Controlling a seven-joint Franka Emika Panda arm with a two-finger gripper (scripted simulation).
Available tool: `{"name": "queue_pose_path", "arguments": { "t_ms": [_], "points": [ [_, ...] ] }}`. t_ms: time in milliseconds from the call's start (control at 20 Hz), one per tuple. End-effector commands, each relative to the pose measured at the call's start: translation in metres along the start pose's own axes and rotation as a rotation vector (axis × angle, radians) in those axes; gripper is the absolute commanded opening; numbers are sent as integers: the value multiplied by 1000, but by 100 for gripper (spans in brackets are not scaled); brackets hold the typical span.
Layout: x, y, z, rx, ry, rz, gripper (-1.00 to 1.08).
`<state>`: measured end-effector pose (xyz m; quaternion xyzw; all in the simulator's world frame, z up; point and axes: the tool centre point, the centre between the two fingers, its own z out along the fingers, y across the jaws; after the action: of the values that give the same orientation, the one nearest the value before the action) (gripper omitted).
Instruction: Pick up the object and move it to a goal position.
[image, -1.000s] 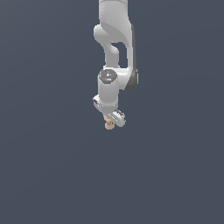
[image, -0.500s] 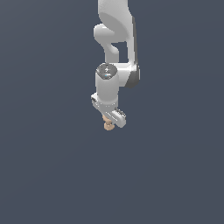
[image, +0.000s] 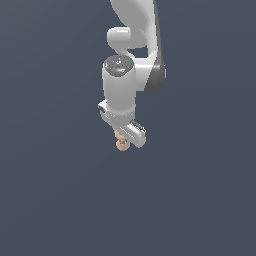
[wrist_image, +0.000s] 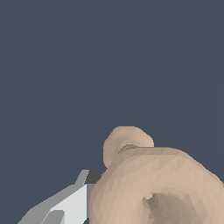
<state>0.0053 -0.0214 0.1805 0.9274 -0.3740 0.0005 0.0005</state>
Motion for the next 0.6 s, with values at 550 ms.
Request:
{"name": "queue_pose_path", "arguments": {
  "t_ms": [550],
  "points": [
    [46, -38, -85, -1, 0, -1, -100]
  ]
}}
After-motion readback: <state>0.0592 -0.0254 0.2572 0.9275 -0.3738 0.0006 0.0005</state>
